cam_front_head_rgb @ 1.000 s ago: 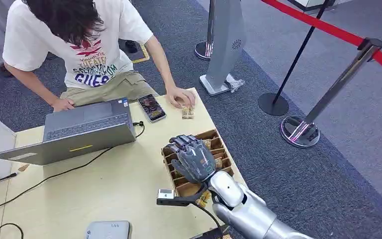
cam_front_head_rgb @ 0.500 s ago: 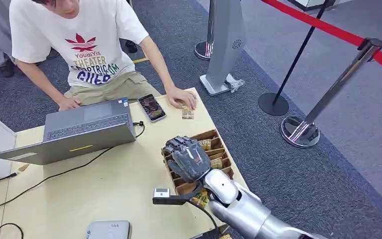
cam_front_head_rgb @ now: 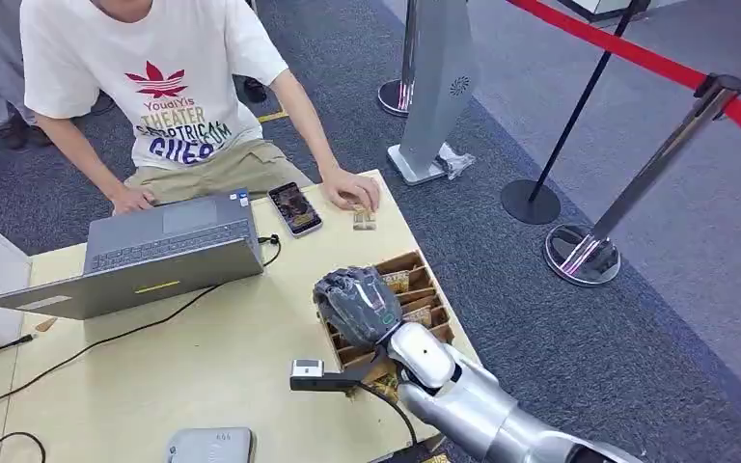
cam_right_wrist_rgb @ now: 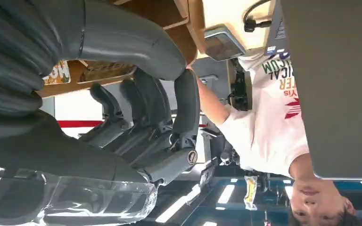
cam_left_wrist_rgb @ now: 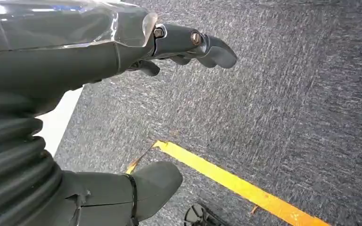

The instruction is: Pass the card to the sensor for recognition and then transmit it.

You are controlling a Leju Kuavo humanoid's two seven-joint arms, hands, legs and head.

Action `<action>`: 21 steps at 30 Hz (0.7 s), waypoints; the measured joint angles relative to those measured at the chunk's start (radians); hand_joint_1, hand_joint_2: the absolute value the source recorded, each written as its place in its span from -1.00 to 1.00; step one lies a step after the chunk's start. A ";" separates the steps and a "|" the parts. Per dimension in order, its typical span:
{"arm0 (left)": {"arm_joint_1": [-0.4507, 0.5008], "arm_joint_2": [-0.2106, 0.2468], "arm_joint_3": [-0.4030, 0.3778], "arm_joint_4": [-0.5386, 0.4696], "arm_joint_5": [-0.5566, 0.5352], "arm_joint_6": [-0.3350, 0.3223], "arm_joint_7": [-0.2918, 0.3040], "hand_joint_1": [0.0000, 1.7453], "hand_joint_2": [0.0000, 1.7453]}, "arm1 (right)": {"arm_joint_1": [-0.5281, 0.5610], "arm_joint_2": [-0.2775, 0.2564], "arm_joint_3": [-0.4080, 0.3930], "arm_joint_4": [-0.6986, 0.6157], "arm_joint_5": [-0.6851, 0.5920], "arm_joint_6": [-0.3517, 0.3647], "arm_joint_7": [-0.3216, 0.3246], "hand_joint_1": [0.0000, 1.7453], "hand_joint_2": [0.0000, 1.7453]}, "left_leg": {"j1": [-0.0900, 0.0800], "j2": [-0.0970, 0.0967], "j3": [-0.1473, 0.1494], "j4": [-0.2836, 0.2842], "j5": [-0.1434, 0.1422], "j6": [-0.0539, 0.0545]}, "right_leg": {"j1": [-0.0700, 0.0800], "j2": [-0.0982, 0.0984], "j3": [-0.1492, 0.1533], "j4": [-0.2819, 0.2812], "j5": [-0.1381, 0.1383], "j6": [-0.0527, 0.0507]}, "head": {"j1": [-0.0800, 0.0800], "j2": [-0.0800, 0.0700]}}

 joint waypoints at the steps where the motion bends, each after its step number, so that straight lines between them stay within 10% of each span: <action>1: 0.000 0.000 0.000 -0.002 -0.002 0.000 0.000 -1.00 1.00 | 0.001 0.000 0.000 -0.001 0.000 0.000 0.005 0.76 1.00 | 0.000 0.000 0.000 0.000 0.000 0.000 | 0.000 0.000 0.000 0.000 0.000 0.000 | 0.000 0.000; 8: 0.000 0.001 -0.001 -0.002 -0.011 0.000 0.000 -1.00 1.00 | 0.016 0.000 -0.002 -0.013 0.000 -0.002 0.011 0.68 1.00 | 0.000 0.000 0.000 0.000 0.000 0.000 | 0.000 0.000 0.000 0.000 0.000 0.000 | 0.000 0.000; 11: 0.000 0.001 -0.001 -0.002 -0.012 0.000 0.000 -1.00 1.00 | 0.020 0.000 -0.002 -0.014 0.000 -0.002 0.013 -0.12 1.00 | 0.000 0.000 0.000 0.000 0.000 0.000 | 0.000 0.000 0.000 0.000 0.000 0.000 | 0.000 0.000; 15: -0.001 0.001 -0.001 -0.002 -0.013 0.000 0.000 -1.00 1.00 | 0.022 0.000 -0.002 -0.015 0.001 -0.002 0.014 -0.66 1.00 | 0.000 0.000 0.000 0.000 0.000 0.000 | 0.000 0.000 0.000 0.000 0.000 0.000 | 0.000 0.000; 21: -0.002 0.001 -0.002 -0.002 -0.016 0.000 0.001 -1.00 1.00 | 0.026 0.000 -0.002 -0.058 0.000 -0.003 0.004 -0.60 1.00 | 0.000 0.000 0.000 0.000 0.000 0.000 | 0.000 0.000 0.000 0.000 0.000 0.000 | 0.000 0.000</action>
